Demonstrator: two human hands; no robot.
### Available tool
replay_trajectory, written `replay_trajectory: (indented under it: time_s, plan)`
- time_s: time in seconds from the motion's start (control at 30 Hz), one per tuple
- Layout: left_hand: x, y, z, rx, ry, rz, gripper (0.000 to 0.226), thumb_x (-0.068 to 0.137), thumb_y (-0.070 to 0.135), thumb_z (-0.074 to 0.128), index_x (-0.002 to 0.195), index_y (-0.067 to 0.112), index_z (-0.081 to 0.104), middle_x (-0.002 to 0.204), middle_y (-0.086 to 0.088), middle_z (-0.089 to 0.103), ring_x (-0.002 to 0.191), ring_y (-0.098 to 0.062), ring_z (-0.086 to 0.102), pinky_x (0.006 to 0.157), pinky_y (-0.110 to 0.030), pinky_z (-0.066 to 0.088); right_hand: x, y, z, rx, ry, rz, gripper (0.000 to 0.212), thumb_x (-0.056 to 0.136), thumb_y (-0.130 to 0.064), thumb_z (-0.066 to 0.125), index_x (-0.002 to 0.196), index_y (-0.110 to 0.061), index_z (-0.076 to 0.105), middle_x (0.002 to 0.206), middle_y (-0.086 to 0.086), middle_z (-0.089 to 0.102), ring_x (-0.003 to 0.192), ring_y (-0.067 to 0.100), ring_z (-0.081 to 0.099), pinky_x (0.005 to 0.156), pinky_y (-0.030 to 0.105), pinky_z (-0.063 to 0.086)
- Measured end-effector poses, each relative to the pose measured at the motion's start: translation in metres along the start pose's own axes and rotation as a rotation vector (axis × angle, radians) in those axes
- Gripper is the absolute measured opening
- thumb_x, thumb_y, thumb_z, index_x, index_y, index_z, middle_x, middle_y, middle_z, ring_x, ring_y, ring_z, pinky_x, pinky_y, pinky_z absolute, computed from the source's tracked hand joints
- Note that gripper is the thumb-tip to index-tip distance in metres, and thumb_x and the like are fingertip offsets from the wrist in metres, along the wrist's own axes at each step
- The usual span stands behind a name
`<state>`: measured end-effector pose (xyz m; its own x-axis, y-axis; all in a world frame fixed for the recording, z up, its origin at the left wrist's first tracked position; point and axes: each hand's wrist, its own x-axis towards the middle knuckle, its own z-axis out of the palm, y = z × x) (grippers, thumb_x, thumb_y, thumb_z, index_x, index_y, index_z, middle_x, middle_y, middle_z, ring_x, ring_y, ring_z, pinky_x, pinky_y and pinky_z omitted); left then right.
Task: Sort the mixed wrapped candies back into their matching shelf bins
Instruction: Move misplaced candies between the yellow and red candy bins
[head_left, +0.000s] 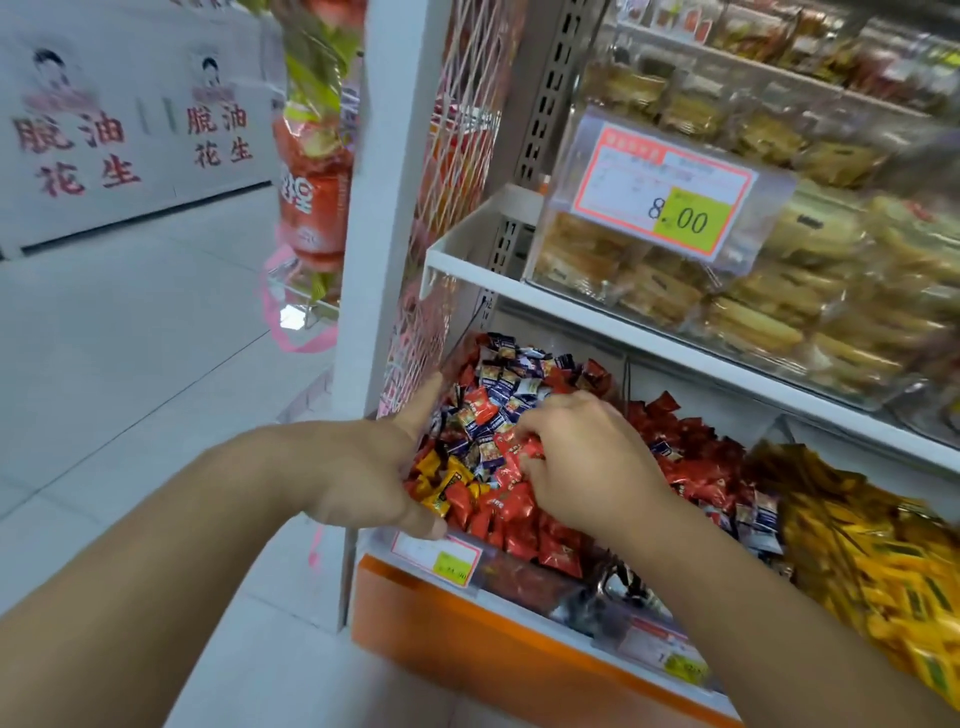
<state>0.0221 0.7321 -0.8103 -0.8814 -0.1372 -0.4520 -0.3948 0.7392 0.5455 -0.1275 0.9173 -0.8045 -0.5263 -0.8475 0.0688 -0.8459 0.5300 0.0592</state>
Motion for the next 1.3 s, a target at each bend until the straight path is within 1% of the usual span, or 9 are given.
replay_trajectory:
  time_s: [0.23,0.43,0.6,0.77,0.9,0.97,1.03,1.13,1.3]
  plan:
    - [-0.001,-0.001,0.0,0.041,0.027,-0.007,0.138,0.076,0.067,0.078,0.141,0.052,-0.042,0.172,0.005,0.004,0.155,-0.018,0.024,0.121,-0.038,0.033,0.012,-0.028,0.014,0.423,-0.111,-0.124,0.028,0.101,-0.033,0.062,0.128,-0.03,0.07,0.126,-0.008,0.065,0.119,0.015,0.057,0.103,0.039,0.049]
    - [0.0,-0.001,0.0,0.037,0.032,-0.006,0.138,0.076,0.066,0.078,0.142,0.051,-0.042,0.172,0.003,0.009,0.152,-0.018,0.029,0.119,-0.035,0.034,0.02,-0.033,0.032,0.34,-0.262,-0.113,0.032,0.091,-0.036,0.075,0.122,-0.037,0.068,0.113,-0.007,0.052,0.105,0.021,0.054,0.089,0.043,0.053]
    - [0.001,0.0,0.0,0.023,0.04,0.001,0.139,0.074,0.067,0.08,0.143,0.052,-0.041,0.172,0.004,0.006,0.154,-0.019,0.025,0.121,-0.038,0.033,0.014,-0.028,0.03,0.432,-0.149,-0.049,0.021,0.081,-0.023,0.081,0.09,-0.033,0.066,0.094,-0.015,0.056,0.085,0.013,0.06,0.073,0.045,0.058]
    - [0.002,0.002,0.001,-0.009,0.089,0.024,0.136,0.076,0.062,0.081,0.15,0.047,-0.033,0.172,0.006,0.003,0.156,-0.018,0.02,0.123,-0.037,0.03,0.003,-0.024,0.016,0.587,-0.081,0.003,0.019,0.081,-0.017,0.08,0.082,-0.029,0.065,0.082,-0.01,0.068,0.079,0.008,0.064,0.07,0.042,0.059]
    - [-0.006,0.019,-0.001,-0.005,0.318,0.174,0.111,0.085,0.051,0.078,0.163,0.039,0.0,0.169,0.021,-0.01,0.156,-0.005,0.003,0.119,-0.022,0.016,-0.011,-0.012,-0.002,0.733,0.084,0.116,0.018,0.087,-0.02,0.08,0.087,-0.031,0.065,0.089,-0.012,0.064,0.082,0.008,0.061,0.076,0.032,0.057]
    - [-0.01,0.034,0.0,-0.036,0.42,0.254,0.088,0.087,0.049,0.077,0.159,0.042,0.027,0.166,0.028,-0.002,0.152,0.001,0.011,0.115,-0.018,0.017,-0.023,-0.007,-0.012,0.806,0.098,0.128,0.017,0.089,-0.021,0.079,0.091,-0.032,0.067,0.092,-0.012,0.063,0.083,0.008,0.061,0.076,0.031,0.057]
    - [-0.01,0.047,0.005,-0.046,0.509,0.314,0.056,0.088,0.048,0.075,0.14,0.044,0.054,0.158,0.028,0.03,0.139,0.007,0.033,0.114,-0.02,0.027,-0.037,-0.005,-0.022,0.892,0.095,0.129,0.016,0.091,-0.022,0.079,0.094,-0.033,0.067,0.093,-0.014,0.064,0.087,0.007,0.063,0.077,0.026,0.056]
    - [-0.009,0.065,0.014,-0.22,0.522,0.332,0.007,0.091,0.04,0.074,0.098,0.037,0.073,0.092,0.016,0.075,0.087,-0.002,0.069,0.089,-0.039,0.056,-0.061,0.002,-0.033,0.984,0.123,0.159,0.017,0.092,-0.022,0.078,0.097,-0.033,0.066,0.094,-0.015,0.066,0.086,0.009,0.065,0.075,0.027,0.058]
    - [-0.008,0.111,0.044,-0.429,0.336,0.375,0.014,0.09,0.04,0.074,0.085,0.027,0.075,0.077,-0.001,0.075,0.076,-0.017,0.07,0.083,-0.048,0.057,-0.116,0.022,-0.039,0.596,0.202,0.126,0.017,0.094,-0.036,0.074,0.101,-0.035,0.058,0.092,-0.014,0.06,0.081,0.009,0.054,0.065,0.025,0.045]
